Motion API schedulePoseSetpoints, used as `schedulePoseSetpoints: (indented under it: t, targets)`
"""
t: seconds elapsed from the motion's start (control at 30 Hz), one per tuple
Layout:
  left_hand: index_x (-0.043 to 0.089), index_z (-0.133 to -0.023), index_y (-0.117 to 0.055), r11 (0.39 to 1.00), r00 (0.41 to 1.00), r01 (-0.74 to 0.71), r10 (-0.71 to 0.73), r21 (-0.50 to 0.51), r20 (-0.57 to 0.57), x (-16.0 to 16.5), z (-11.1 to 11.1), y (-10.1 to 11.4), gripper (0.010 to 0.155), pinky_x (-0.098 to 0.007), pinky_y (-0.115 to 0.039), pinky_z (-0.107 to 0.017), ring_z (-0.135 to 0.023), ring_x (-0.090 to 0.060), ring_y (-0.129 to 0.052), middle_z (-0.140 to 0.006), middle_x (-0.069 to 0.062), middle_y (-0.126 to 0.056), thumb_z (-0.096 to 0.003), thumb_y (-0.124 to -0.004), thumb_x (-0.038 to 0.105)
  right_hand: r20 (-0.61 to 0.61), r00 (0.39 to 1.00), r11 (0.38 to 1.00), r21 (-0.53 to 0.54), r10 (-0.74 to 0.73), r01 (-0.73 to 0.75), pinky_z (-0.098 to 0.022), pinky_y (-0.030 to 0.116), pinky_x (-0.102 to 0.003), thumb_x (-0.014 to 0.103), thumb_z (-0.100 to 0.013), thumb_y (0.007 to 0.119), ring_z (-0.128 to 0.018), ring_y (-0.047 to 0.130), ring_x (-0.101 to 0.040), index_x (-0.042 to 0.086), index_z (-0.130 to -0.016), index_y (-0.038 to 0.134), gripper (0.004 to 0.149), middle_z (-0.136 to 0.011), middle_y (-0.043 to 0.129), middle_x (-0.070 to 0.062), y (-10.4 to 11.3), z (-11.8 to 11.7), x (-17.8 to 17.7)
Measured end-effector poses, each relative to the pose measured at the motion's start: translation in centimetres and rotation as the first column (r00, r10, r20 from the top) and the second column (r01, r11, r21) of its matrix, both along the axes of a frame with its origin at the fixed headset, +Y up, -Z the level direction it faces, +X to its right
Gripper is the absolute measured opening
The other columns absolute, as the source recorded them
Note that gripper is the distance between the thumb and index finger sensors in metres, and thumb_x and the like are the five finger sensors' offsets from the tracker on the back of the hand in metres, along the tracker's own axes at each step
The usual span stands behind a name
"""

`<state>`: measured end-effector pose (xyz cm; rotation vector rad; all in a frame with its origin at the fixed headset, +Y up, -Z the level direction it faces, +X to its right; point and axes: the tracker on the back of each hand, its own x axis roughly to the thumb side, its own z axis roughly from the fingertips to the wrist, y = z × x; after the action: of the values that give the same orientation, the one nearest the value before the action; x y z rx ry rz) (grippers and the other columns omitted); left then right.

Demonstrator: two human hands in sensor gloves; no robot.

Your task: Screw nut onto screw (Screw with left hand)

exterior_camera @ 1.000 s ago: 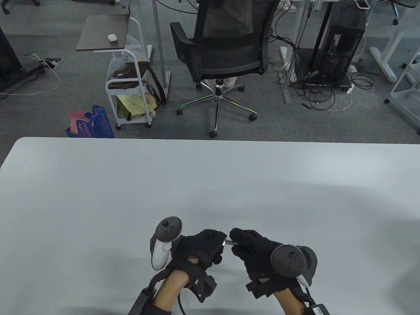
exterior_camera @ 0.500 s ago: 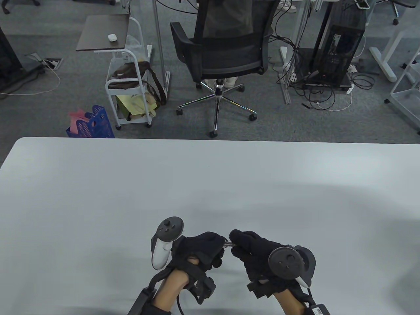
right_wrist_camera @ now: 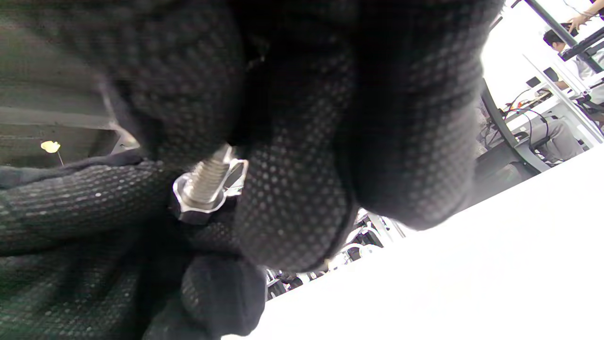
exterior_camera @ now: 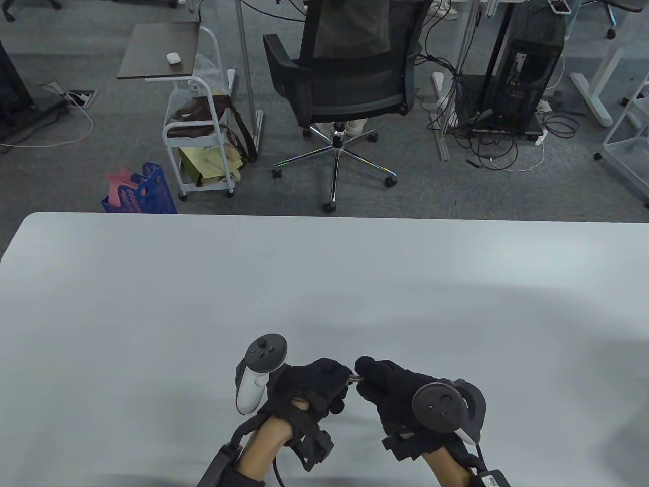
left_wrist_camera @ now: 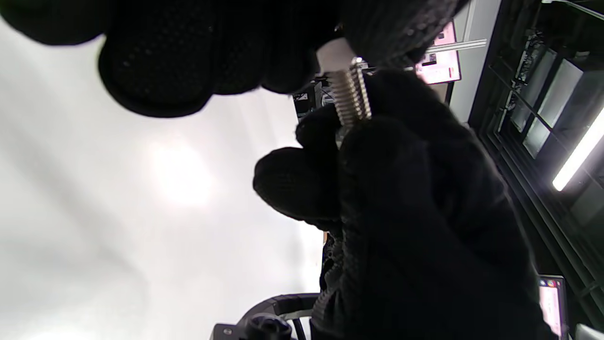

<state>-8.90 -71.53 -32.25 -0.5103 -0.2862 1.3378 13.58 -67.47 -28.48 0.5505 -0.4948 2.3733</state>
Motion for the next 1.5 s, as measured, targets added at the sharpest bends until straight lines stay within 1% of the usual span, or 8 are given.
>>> schedulePoseSetpoints:
  t: [0.17, 0.37, 0.5, 0.6, 0.83, 1.03, 1.27, 1.5]
  targets:
    - [0.004, -0.1, -0.06, 0.998, 0.999, -0.041, 0.041, -0.04, 0.009, -0.31, 0.06, -0.36, 0.069, -0.057, -0.071, -0.043, -0.058, -0.047, -0.087, -0.087, -0.029, -0.074, -0.0444, -0.07, 0.044, 0.008, 1.0, 1.0, 0.015, 0.002, -0.002, -0.028, 0.107, -0.034, 0.034, -0.03, 0.093, -0.029, 0.122, -0.012, 0.016, -0.071, 0.094, 0.045, -0.059, 0.108, -0.008, 0.11, 0.02, 0.09]
    - [0.001, -0.084, -0.081, 1.0, 1.0, -0.003, 0.003, -0.026, -0.016, -0.17, 0.02, -0.23, 0.057, -0.059, -0.073, -0.037, -0.049, -0.049, -0.092, -0.075, -0.03, -0.086, -0.044, -0.072, 0.04, 0.001, 1.0, 1.0, 0.013, 0.015, -0.015, -0.028, 0.106, -0.034, 0.034, -0.03, 0.093, -0.029, 0.121, -0.011, 0.016, -0.071, 0.094, 0.044, -0.059, 0.107, -0.007, 0.04, 0.06, -0.03]
    - [0.004, -0.089, -0.072, 1.0, 0.999, 0.008, -0.007, -0.003, 0.031, 0.03, -0.03, 0.11, 0.055, -0.057, -0.072, -0.041, -0.054, -0.046, -0.089, -0.081, -0.027, -0.079, -0.0438, -0.072, 0.035, 0.001, 1.0, 1.0, 0.013, 0.006, -0.006, -0.028, 0.106, -0.034, 0.034, -0.031, 0.092, -0.029, 0.121, -0.011, 0.017, -0.071, 0.094, 0.044, -0.059, 0.107, -0.007, 0.09, 0.08, 0.04]
    - [0.004, -0.099, -0.062, 0.999, 0.999, -0.031, 0.032, -0.043, 0.02, -0.25, 0.1, -0.34, 0.068, -0.057, -0.071, -0.043, -0.058, -0.047, -0.087, -0.087, -0.029, -0.074, -0.0446, -0.07, 0.043, 0.006, 1.0, 1.0, 0.016, -0.001, 0.001, -0.029, 0.106, -0.034, 0.034, -0.031, 0.092, -0.029, 0.121, -0.011, 0.017, -0.072, 0.093, 0.044, -0.06, 0.107, -0.007, 0.1, 0.08, 0.08]
    - [0.001, -0.086, -0.08, 1.0, 1.0, 0.007, -0.007, -0.024, -0.014, -0.12, 0.07, -0.29, 0.057, -0.058, -0.073, -0.038, -0.05, -0.048, -0.091, -0.077, -0.03, -0.084, -0.0442, -0.072, 0.039, -0.003, 1.0, 1.0, 0.004, 0.007, -0.007, -0.03, 0.106, -0.034, 0.034, -0.031, 0.093, -0.03, 0.121, -0.012, 0.018, -0.072, 0.093, 0.044, -0.06, 0.107, -0.006, 0.0, 0.09, -0.09]
    - [0.005, -0.1, -0.062, 0.999, 0.999, -0.018, 0.019, -0.043, 0.026, -0.2, 0.07, -0.5, 0.067, -0.057, -0.071, -0.043, -0.057, -0.047, -0.088, -0.086, -0.03, -0.074, -0.0449, -0.069, 0.043, -0.004, 1.0, 1.0, -0.008, -0.008, 0.008, -0.03, 0.106, -0.034, 0.034, -0.031, 0.093, -0.031, 0.121, -0.012, 0.018, -0.072, 0.093, 0.044, -0.061, 0.107, -0.006, 0.0, 0.07, -0.1]
    - [0.002, -0.086, -0.08, 1.0, 1.0, 0.009, -0.009, -0.021, -0.014, -0.26, -0.08, -0.4, 0.057, -0.059, -0.073, -0.038, -0.05, -0.048, -0.091, -0.077, -0.03, -0.084, -0.0441, -0.071, 0.04, -0.009, 1.0, 1.0, -0.017, -0.015, 0.015, -0.031, 0.106, -0.034, 0.034, -0.031, 0.093, -0.031, 0.121, -0.012, 0.018, -0.072, 0.093, 0.044, -0.061, 0.106, -0.006, -0.07, 0.04, -0.14]
    - [0.004, -0.098, -0.063, 0.999, 1.0, -0.018, 0.019, -0.04, 0.009, -0.38, -0.05, -0.66, 0.067, -0.057, -0.071, -0.042, -0.057, -0.047, -0.088, -0.085, -0.03, -0.075, -0.0448, -0.069, 0.043, -0.01, 1.0, 1.0, -0.018, -0.021, 0.021, -0.031, 0.106, -0.034, 0.033, -0.031, 0.093, -0.031, 0.121, -0.012, 0.018, -0.072, 0.093, 0.044, -0.062, 0.106, -0.006, -0.01, 0.03, -0.13]
